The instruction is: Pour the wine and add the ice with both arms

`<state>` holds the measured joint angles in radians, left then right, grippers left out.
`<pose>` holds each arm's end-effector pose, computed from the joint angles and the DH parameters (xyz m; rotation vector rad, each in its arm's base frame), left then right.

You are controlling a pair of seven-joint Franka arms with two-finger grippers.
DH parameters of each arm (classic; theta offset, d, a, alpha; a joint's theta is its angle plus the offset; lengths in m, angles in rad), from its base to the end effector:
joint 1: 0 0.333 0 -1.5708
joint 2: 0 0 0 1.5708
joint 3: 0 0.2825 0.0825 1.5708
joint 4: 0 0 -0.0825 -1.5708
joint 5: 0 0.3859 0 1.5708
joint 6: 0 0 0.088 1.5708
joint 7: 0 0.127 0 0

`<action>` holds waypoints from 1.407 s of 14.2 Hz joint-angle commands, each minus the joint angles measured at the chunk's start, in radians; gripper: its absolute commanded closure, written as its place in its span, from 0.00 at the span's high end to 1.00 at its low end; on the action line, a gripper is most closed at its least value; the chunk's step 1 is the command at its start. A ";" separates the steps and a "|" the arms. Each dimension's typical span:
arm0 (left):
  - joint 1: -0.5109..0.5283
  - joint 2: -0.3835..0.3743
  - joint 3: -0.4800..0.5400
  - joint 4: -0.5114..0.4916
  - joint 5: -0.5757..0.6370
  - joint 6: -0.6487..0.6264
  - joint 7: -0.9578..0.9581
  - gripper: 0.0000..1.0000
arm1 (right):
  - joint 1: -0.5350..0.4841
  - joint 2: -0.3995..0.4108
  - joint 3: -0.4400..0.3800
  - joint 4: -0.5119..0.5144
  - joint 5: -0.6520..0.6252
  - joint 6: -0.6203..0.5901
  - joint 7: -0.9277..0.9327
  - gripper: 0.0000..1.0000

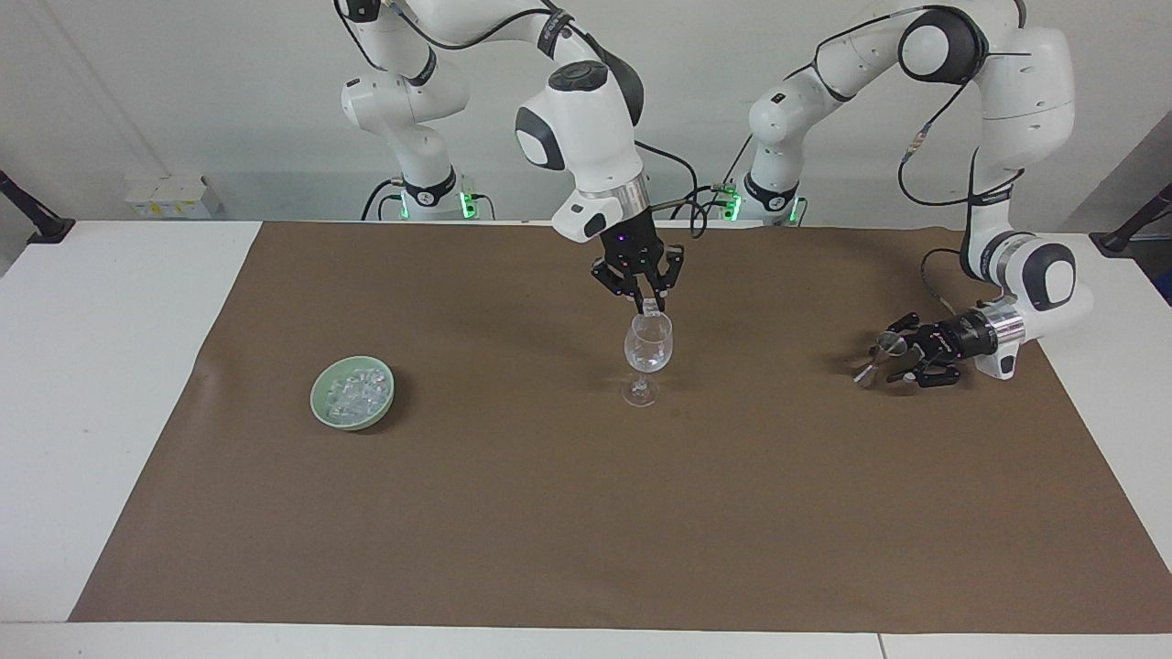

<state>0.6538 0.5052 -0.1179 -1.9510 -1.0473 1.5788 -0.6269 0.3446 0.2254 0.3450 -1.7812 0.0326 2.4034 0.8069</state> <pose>0.5089 0.1744 0.1929 1.2998 1.4744 -0.9616 0.5145 0.4091 0.4269 -2.7630 0.2224 -0.3266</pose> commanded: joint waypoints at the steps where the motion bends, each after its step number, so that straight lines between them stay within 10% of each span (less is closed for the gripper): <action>1: 0.026 0.009 -0.005 0.075 0.084 -0.071 -0.031 0.94 | -0.003 0.015 0.005 0.020 0.001 0.011 0.015 0.25; 12: -0.051 -0.105 -0.019 0.311 0.374 -0.069 -0.045 1.00 | -0.022 -0.041 -0.011 0.046 -0.029 -0.099 0.008 1.00; 20: -0.247 -0.355 -0.017 0.314 0.631 -0.034 -0.028 1.00 | -0.252 -0.277 -0.023 0.025 -0.048 -0.469 -0.296 1.00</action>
<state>0.4514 0.2112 -0.1514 -1.6169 -0.4774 1.5255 -0.6549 0.1562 0.0108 0.3111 -1.7286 -0.0040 1.9997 0.6029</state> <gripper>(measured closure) 0.000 0.000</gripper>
